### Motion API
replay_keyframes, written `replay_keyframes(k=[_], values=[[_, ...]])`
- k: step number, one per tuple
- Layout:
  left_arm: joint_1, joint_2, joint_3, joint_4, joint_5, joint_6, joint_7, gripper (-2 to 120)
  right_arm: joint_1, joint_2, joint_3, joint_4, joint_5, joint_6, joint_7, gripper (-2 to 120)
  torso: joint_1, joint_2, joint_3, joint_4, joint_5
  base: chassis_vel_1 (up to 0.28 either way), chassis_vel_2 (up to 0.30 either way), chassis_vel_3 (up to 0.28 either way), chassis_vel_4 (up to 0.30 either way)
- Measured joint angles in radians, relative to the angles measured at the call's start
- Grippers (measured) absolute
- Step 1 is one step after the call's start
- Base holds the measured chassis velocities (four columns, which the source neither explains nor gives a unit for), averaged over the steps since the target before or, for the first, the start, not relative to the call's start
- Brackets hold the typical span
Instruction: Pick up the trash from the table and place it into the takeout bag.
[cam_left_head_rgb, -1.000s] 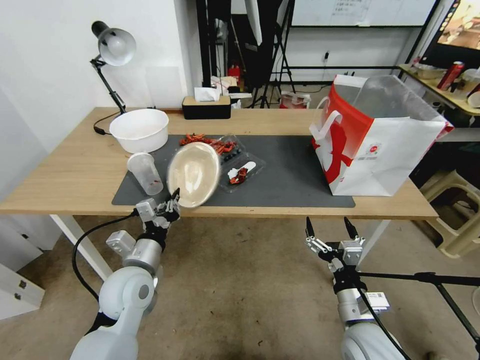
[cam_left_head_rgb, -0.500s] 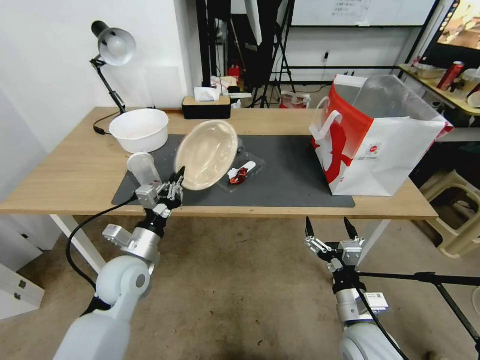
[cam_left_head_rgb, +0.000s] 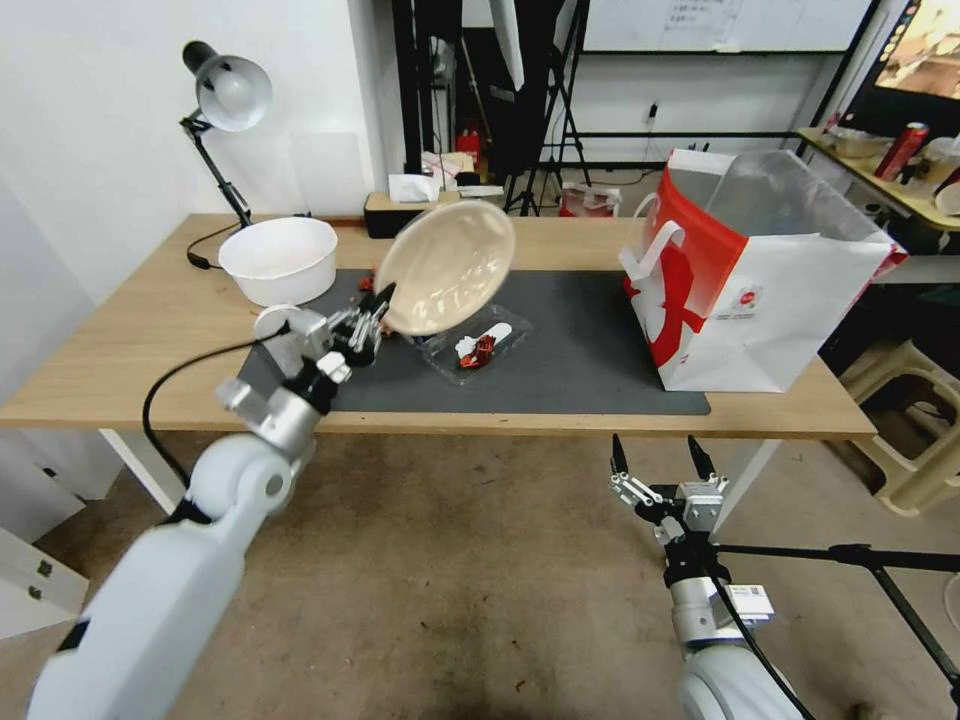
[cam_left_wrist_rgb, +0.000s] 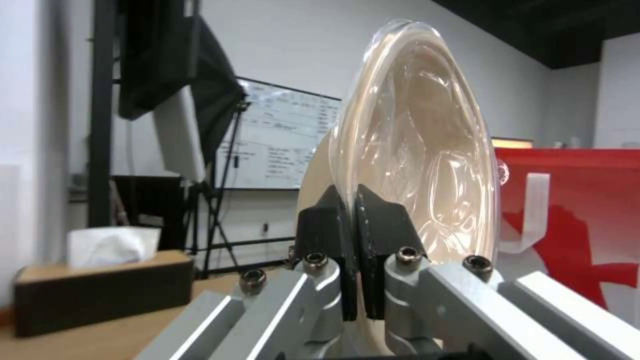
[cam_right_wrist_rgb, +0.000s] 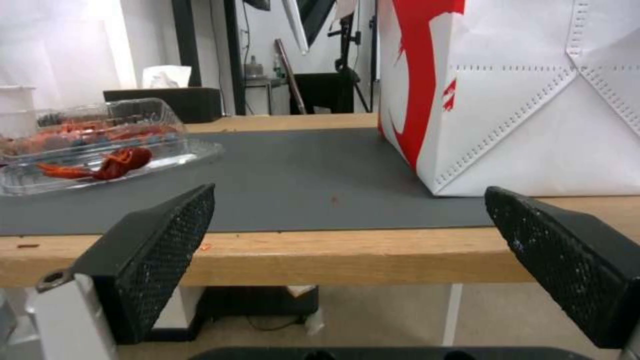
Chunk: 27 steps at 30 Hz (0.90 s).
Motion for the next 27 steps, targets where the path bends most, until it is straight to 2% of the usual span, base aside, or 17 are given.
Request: replay_keyframes(k=[1,3,4,6,7,10,11,14,16,18,19,22,23,27], values=[[-0.019,0.005,0.016,0.006,-0.007,0.003,-0.003,0,0.001,0.001,0.001,-0.001,-0.001,0.001,0.000,100,0.000,0.000,0.000,0.0001,-0.0002,0.000,0.000,0.000,0.000],[-0.116,0.020,0.102,0.035,-0.039,0.011,-0.019,0,0.004,0.002,0.002,-0.006,-0.003,0.002,0.000,100,0.000,0.000,0.000,0.0001,0.0000,0.000,0.000,0.000,0.000],[-0.116,0.020,0.102,0.035,-0.039,0.011,-0.019,0,0.004,0.002,0.002,-0.006,-0.003,0.002,0.000,100,0.000,0.000,0.000,0.0001,0.0000,0.000,0.000,0.000,0.000],[-0.199,0.022,0.180,0.062,-0.058,0.014,-0.027,0,0.009,0.004,0.006,-0.009,-0.003,0.003,0.000,100,0.000,0.000,0.000,0.0001,-0.0003,0.000,0.000,0.000,0.000],[-0.199,0.022,0.180,0.062,-0.058,0.014,-0.027,0,0.009,0.004,0.006,-0.009,-0.003,0.003,0.000,100,0.000,0.000,0.000,0.0001,-0.0003,0.000,0.000,0.000,0.000],[-0.334,0.005,0.299,0.113,-0.086,0.020,-0.041,0,0.020,0.006,0.009,-0.014,-0.005,0.003,0.000,100,0.000,0.000,0.000,0.0001,0.0001,0.000,0.000,0.000,0.000],[-0.334,0.005,0.299,0.113,-0.086,0.020,-0.041,0,0.020,0.006,0.009,-0.014,-0.005,0.003,0.000,100,0.000,0.000,0.000,0.0001,0.0001,0.000,0.000,0.000,0.000],[-0.471,-0.046,0.393,0.177,-0.098,0.022,-0.045,0,0.026,0.012,0.010,-0.018,-0.008,0.003,0.000,100,0.000,0.000,0.000,0.0000,0.0000,0.000,0.000,0.000,0.000],[-0.487,-0.053,0.402,0.185,-0.099,0.022,-0.046,0,0.027,0.013,0.010,-0.019,-0.008,0.003,0.001,100,0.000,0.000,0.000,0.0000,0.0000,0.000,0.000,0.000,0.000],[-0.594,-0.106,0.468,0.233,-0.109,0.022,-0.047,0,0.028,0.015,0.013,-0.022,-0.010,0.005,0.001,100,0.000,0.000,0.000,0.0000,0.0004,0.000,0.000,0.000,0.000],[-0.594,-0.106,0.468,0.233,-0.109,0.022,-0.047,0,0.028,0.015,0.013,-0.022,-0.010,0.005,0.001,100,0.000,0.000,0.000,0.0000,0.0004,0.000,0.000,0.000,0.000],[-0.704,-0.175,0.557,0.297,-0.115,0.022,-0.046,0,0.029,0.018,0.019,-0.027,-0.010,0.008,0.001,100,0.000,0.000,0.000,0.0000,0.0004,0.000,0.000,0.000,0.000],[-0.704,-0.175,0.557,0.297,-0.115,0.022,-0.046,0,0.029,0.018,0.019,-0.027,-0.010,0.008,0.001,100,0.000,0.000,0.000,0.0000,0.0004,0.000,0.000,0.000,0.000],[-0.826,-0.285,0.669,0.426,-0.119,0.015,-0.043,0,0.030,0.024,0.026,-0.035,-0.010,0.015,0.002,100,0.000,0.000,0.000,-0.0001,0.0003,0.000,0.000,0.000,0.000]])
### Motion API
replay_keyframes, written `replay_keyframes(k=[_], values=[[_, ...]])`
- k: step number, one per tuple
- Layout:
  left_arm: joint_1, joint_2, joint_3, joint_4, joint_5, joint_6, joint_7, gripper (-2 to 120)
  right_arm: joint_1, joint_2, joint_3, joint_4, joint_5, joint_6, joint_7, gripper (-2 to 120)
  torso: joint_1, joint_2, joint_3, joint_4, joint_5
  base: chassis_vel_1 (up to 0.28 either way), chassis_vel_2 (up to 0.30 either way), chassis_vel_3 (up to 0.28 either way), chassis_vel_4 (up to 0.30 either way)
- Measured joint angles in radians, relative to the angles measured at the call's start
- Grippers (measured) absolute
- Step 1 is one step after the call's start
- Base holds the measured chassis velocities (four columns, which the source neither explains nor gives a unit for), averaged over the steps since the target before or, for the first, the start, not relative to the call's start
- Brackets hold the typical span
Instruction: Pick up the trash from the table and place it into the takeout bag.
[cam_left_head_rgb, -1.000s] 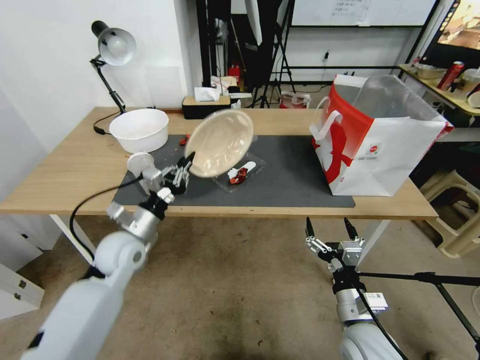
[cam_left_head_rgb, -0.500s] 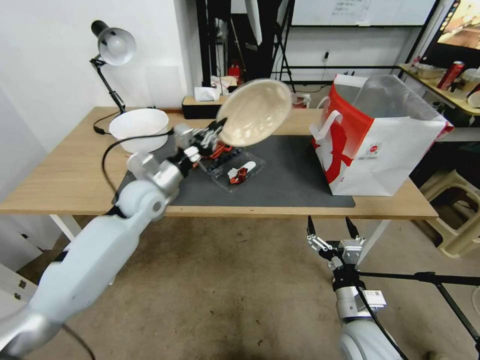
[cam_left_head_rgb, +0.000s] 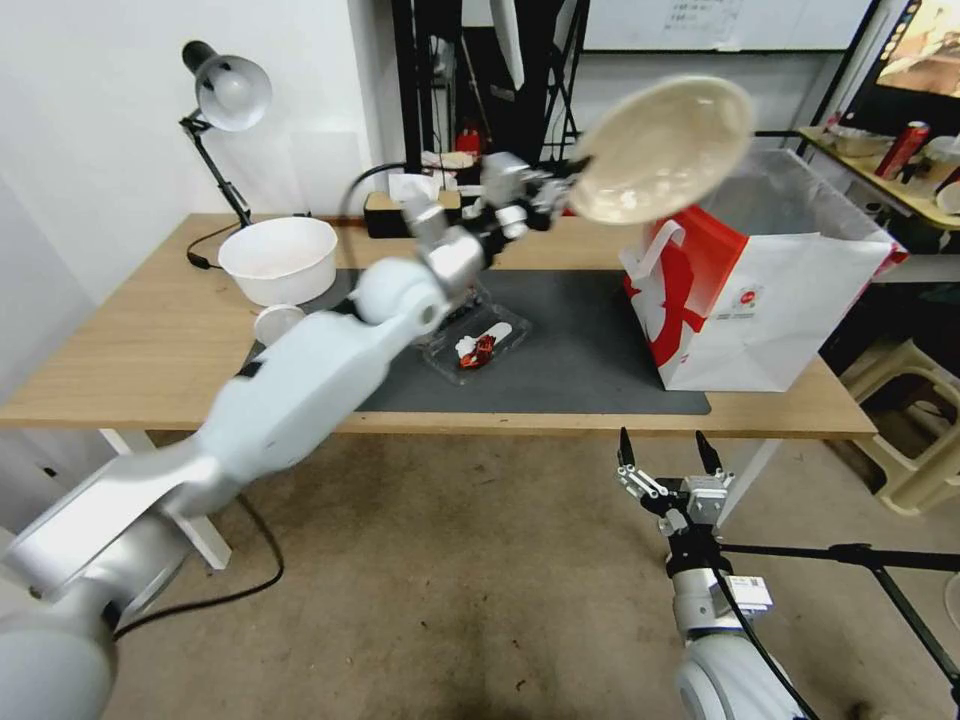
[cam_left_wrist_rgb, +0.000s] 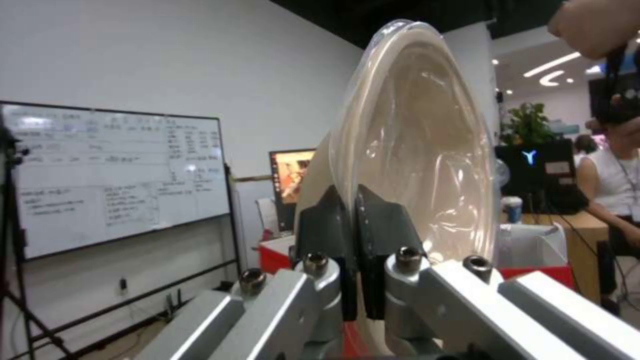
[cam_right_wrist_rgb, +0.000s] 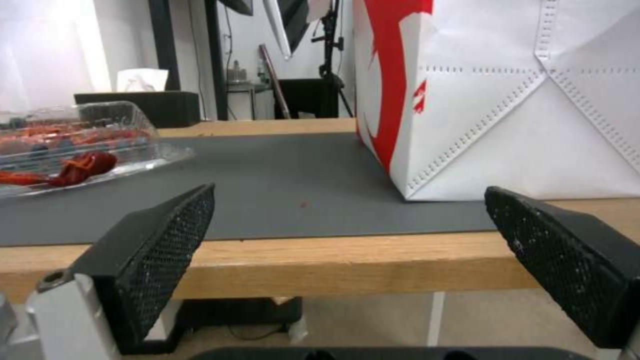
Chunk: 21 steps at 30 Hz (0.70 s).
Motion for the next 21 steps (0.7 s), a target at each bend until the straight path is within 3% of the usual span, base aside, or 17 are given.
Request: replay_keyframes(k=[8,21], values=[[-0.097,-0.118,0.058,0.150,0.002,-0.017,0.016,0,0.000,0.014,0.004,-0.001,0.001,0.005,0.001,100,0.000,0.000,0.000,0.0002,-0.0001,0.000,0.000,0.000,0.000],[-0.157,-0.220,0.062,0.226,0.018,-0.020,0.032,0,0.010,0.030,0.003,-0.007,0.001,0.008,0.001,100,0.000,0.000,0.000,0.0002,-0.0002,0.000,0.000,0.000,0.000]])
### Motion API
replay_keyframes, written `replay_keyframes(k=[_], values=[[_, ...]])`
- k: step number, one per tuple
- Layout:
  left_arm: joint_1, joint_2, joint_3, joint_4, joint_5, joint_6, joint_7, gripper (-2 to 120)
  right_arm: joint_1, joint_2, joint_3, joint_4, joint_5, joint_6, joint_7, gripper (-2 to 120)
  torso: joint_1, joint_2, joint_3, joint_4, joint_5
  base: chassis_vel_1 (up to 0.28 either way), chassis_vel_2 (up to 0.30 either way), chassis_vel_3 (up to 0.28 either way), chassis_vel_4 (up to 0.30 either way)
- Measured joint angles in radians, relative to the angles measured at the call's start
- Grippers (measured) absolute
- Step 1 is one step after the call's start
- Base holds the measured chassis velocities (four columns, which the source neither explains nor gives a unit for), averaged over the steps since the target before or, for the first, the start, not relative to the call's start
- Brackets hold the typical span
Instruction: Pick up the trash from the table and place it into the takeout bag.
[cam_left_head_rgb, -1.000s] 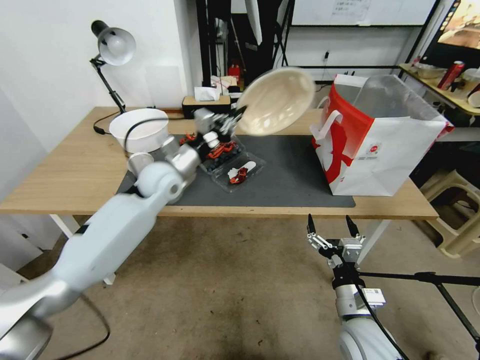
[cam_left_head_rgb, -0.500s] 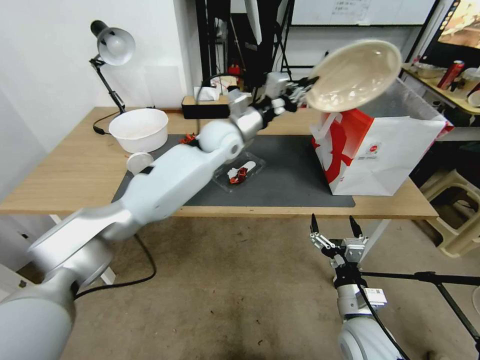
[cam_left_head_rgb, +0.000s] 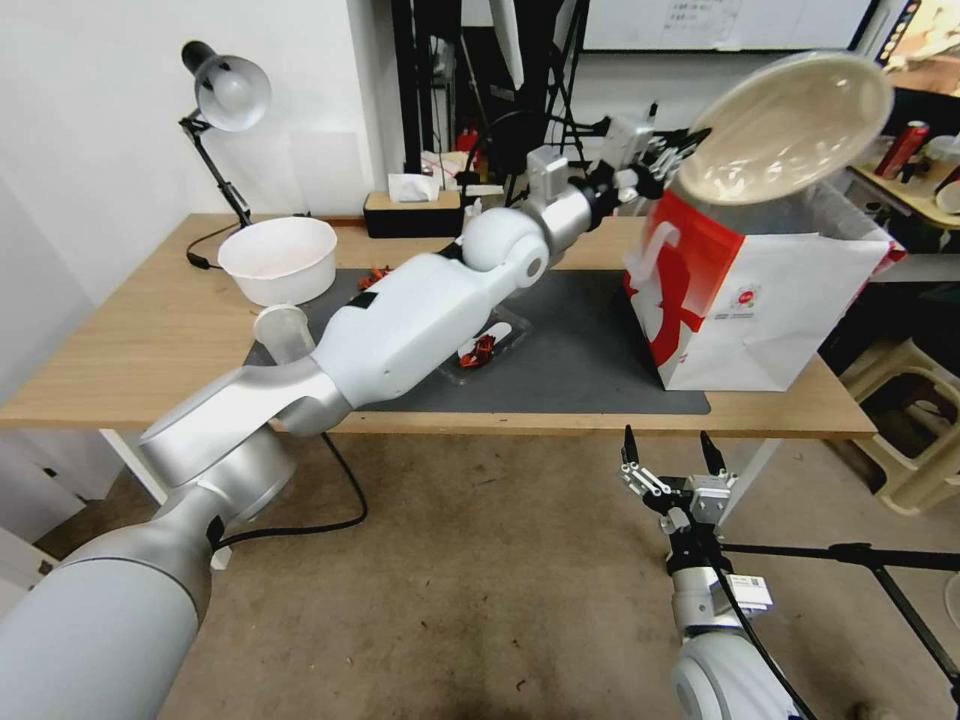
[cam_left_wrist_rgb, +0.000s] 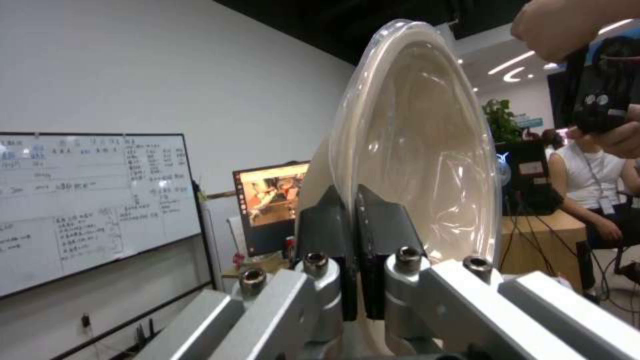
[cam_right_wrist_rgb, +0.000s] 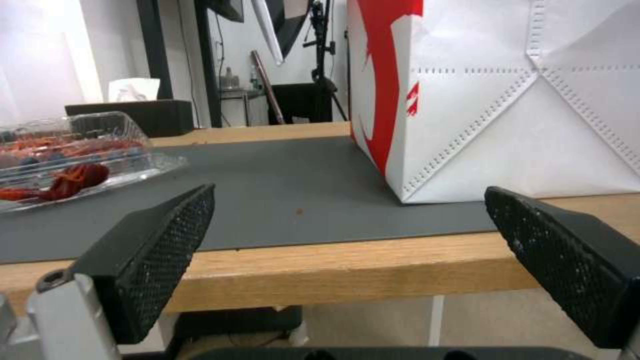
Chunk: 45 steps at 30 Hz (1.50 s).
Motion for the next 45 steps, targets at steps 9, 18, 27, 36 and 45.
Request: replay_keyframes(k=[9,18,27,36,45], values=[[-0.026,-0.070,0.037,0.099,0.015,-0.012,0.025,0,-0.002,0.001,0.002,0.001,0.001,0.004,0.001,100,0.000,0.000,0.000,-0.0004,0.0000,0.000,0.000,0.000,0.000],[-0.024,-0.082,0.038,0.114,0.027,-0.014,0.016,17,-0.003,0.004,0.005,-0.002,0.003,0.010,0.001,100,0.000,0.000,0.000,-0.0001,-0.0002,0.000,0.000,0.000,0.000],[-0.020,-0.063,0.031,0.079,0.012,-0.011,-0.021,45,0.002,0.007,0.002,-0.004,0.003,0.010,0.001,100,0.000,0.000,0.000,-0.0002,-0.0001,0.000,0.000,0.000,0.000],[0.043,0.079,-0.033,-0.040,-0.038,0.023,-0.079,80,-0.001,0.006,0.004,0.005,0.002,0.007,0.001,100,0.000,0.000,0.000,0.0003,-0.0005,0.000,0.000,0.000,0.000],[0.161,0.200,-0.106,-0.154,-0.060,0.044,-0.133,99,-0.005,0.009,0.001,0.008,-0.002,0.006,0.001,100,0.000,0.000,0.000,0.0000,-0.0005,0.000,0.000,0.000,0.000]])
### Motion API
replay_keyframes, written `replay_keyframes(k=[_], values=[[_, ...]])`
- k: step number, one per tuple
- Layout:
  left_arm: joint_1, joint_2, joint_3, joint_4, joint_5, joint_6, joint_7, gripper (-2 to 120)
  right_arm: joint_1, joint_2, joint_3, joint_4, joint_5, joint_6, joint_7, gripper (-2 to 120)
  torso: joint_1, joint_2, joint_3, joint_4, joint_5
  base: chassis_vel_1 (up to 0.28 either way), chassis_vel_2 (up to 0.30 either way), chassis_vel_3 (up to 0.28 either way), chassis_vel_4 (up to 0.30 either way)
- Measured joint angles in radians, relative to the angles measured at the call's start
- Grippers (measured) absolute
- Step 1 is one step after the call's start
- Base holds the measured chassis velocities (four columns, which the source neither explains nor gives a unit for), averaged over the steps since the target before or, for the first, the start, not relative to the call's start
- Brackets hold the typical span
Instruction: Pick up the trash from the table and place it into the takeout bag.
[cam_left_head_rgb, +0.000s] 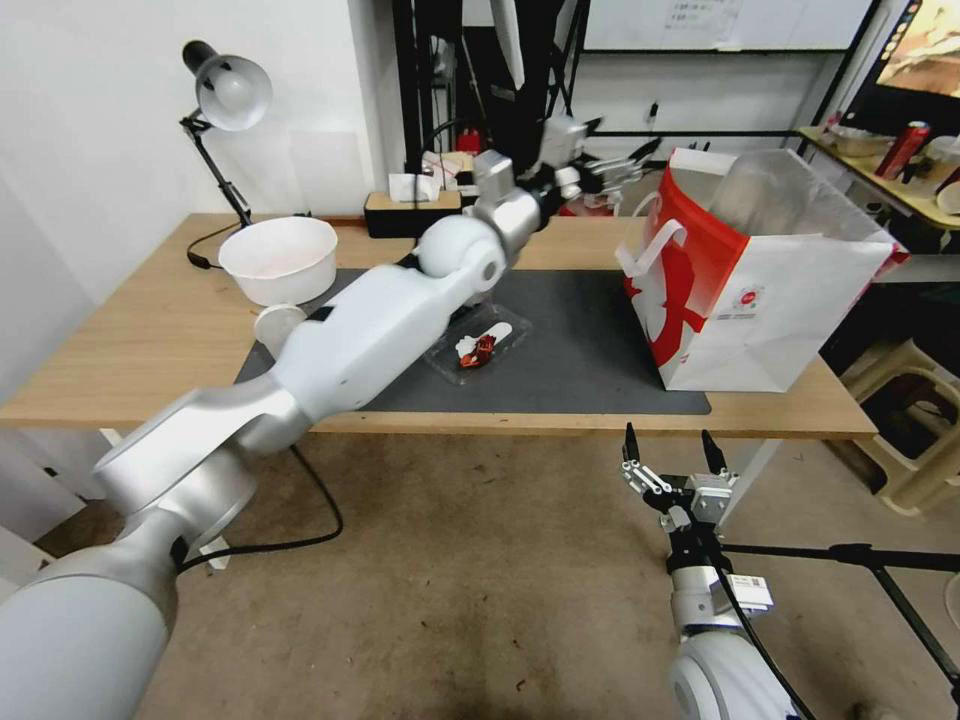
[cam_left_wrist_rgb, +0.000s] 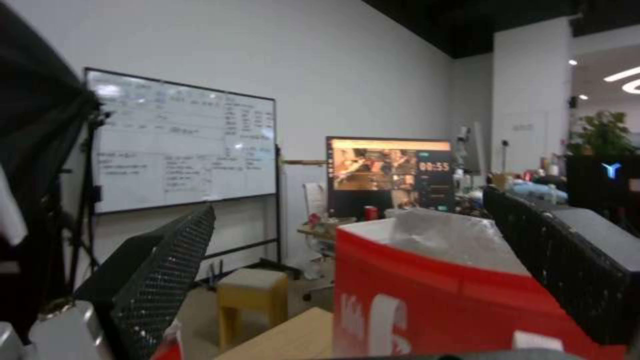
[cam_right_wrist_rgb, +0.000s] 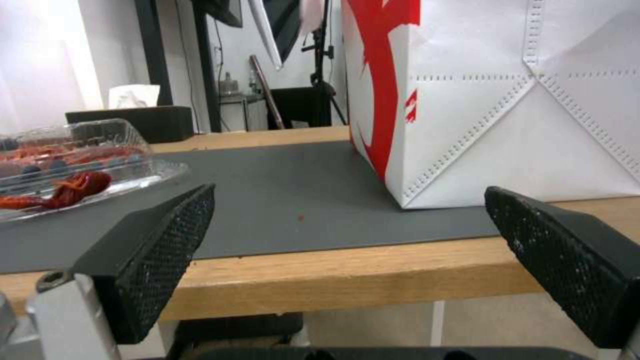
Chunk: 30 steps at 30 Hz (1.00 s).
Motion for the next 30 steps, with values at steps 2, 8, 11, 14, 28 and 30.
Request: replay_keyframes(k=[2,8,11,14,28,30], values=[[0.052,0.034,-0.037,-0.041,-0.001,0.006,-0.015,100,-0.001,0.001,-0.001,0.001,-0.002,-0.001,0.000,100,0.000,0.000,0.000,-0.0003,0.0003,0.000,0.000,0.000,0.000],[0.163,0.118,-0.114,-0.120,0.004,0.016,-0.035,100,-0.002,0.001,-0.006,-0.002,-0.006,-0.001,0.000,100,0.000,0.000,0.000,-0.0001,0.0000,0.000,0.000,0.000,0.000],[0.245,0.184,-0.175,-0.168,0.011,0.023,-0.039,100,-0.002,0.001,-0.009,-0.005,-0.008,-0.001,0.000,100,0.000,0.000,0.000,0.0001,0.0000,0.000,0.000,0.000,0.000],[0.307,0.234,-0.214,-0.202,0.015,0.027,-0.041,100,-0.001,0.001,-0.013,-0.008,-0.010,-0.001,-0.001,100,0.000,0.000,0.000,0.0000,0.0002,0.000,0.000,0.000,0.000],[0.571,0.350,-0.412,-0.356,0.068,0.062,-0.089,100,0.000,0.004,-0.023,-0.013,-0.018,-0.001,-0.001,100,0.000,0.000,0.000,-0.0001,0.0002,0.000,0.000,0.000,0.000],[0.647,0.365,-0.473,-0.400,0.081,0.063,-0.098,100,0.000,0.003,-0.023,-0.015,-0.018,-0.001,-0.001,100,0.000,0.000,0.000,-0.0002,0.0003,0.000,0.000,0.000,0.000]])
